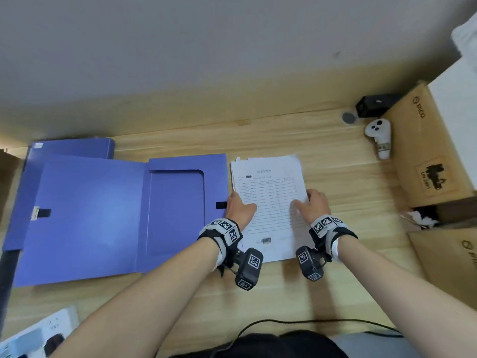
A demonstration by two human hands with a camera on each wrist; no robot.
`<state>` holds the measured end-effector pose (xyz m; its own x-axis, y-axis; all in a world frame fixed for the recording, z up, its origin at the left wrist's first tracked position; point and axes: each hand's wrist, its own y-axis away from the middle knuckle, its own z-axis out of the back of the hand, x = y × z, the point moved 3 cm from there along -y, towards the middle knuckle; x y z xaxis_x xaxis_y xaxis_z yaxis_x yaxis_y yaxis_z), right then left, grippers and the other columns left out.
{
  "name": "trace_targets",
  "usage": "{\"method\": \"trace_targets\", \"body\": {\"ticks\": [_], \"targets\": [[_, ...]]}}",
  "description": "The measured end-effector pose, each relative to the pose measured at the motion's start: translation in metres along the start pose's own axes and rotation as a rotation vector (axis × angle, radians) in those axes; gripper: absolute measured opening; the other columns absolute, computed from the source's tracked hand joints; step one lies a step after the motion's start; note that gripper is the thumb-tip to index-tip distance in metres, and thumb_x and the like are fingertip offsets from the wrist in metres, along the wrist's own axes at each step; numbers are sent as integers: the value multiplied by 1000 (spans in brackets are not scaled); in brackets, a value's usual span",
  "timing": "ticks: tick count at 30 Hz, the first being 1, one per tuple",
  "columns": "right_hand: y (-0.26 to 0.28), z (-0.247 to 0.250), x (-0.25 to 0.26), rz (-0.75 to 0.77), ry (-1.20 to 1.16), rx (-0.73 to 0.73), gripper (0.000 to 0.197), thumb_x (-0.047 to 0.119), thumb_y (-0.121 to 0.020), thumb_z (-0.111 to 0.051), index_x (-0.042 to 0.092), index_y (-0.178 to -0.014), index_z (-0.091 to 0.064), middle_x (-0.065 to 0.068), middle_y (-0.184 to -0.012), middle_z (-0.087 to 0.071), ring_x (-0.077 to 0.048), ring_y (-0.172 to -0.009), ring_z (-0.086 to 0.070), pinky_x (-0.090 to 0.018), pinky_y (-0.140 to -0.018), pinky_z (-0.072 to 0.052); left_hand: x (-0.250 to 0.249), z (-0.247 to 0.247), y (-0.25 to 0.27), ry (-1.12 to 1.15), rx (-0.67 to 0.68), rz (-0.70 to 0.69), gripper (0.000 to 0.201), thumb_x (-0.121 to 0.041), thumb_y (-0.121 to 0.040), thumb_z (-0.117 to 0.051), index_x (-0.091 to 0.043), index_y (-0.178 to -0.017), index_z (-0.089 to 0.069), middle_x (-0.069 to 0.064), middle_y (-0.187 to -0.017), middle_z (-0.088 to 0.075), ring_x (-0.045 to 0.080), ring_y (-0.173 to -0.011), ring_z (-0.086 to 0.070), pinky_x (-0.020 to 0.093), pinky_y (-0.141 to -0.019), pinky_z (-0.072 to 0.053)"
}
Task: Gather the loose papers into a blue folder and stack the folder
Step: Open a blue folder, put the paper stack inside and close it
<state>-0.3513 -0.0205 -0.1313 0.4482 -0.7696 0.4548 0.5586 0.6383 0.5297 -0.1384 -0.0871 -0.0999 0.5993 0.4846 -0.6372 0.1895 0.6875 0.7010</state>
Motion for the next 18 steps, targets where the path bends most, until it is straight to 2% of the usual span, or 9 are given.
{"method": "trace_targets", "body": {"ticks": [2,4,7,9,11,13,14,15,18], "targets": [[-1,-5,1,-21,-71,39,30,28,-79,-64,7,-99,-59,-9,-98,-66,-27,-82,-61,-29,-61,-49,1,-6,-3,-9,-35,43,66,-19,-79,-58,-10,-142,-38,6,-152,-35,29,-130,-46,46,-106,-43],[3,-10,1,-57,-111,87,27,27,-84,-64,6,-99,-57,-7,-93,-63,-25,-79,-59,-25,-54,-42,0,-6,-2,16,-75,47,64,-15,-82,-57,-11,-143,-38,7,-153,-32,30,-134,-42,47,-110,-39],[4,-13,-1,-67,-170,74,31,24,-85,-62,6,-110,-58,-8,-101,-65,-28,-87,-62,-30,-67,-49,2,-3,-2,71,-54,41,68,-16,-82,-56,-14,-147,-37,3,-153,-34,28,-136,-42,47,-112,-38],[6,-12,-1,-43,-247,60,33,20,-87,-60,6,-117,-57,-10,-110,-66,-28,-94,-63,-32,-75,-50,5,0,-3,126,-35,20,60,-19,-76,-56,-18,-136,-49,3,-143,-49,26,-124,-54,47,-105,-46],[11,-5,3,-2,-339,33,33,17,-86,-61,7,-117,-58,-10,-112,-67,-28,-98,-64,-36,-80,-52,3,6,1,173,-22,-3,34,-15,-81,-56,-20,-115,-55,-1,-123,-60,20,-105,-60,41,-92,-51],[17,6,9,41,-402,-11,32,15,-85,-62,10,-117,-58,-10,-110,-68,-30,-101,-65,-44,-87,-54,1,14,4,168,-45,-25,13,-14,-89,-54,-25,-93,-47,-8,-98,-50,11,-81,-50,30,-72,-44],[19,13,15,63,-422,-28,32,14,-85,-62,10,-117,-59,-10,-110,-68,-31,-101,-65,-47,-89,-54,2,18,5,156,-54,-21,12,-17,-91,-54,-26,-94,-45,-10,-95,-46,10,-80,-47,30,-72,-42],[21,19,20,85,-441,-41,32,13,-85,-62,10,-117,-59,-10,-110,-69,-31,-101,-65,-48,-91,-54,1,22,7,164,-47,-25,14,-23,-89,-55,-23,-102,-48,-11,-100,-49,11,-87,-51,32,-79,-45],[34,35,45,152,-532,-46,36,9,-89,-60,8,-125,-58,-8,-115,-68,-27,-104,-65,-41,-90,-54,4,32,6,272,-10,-57,69,-50,-71,-63,-16,-130,-49,-1,-129,-61,22,-114,-61,44,-103,-48]]}}
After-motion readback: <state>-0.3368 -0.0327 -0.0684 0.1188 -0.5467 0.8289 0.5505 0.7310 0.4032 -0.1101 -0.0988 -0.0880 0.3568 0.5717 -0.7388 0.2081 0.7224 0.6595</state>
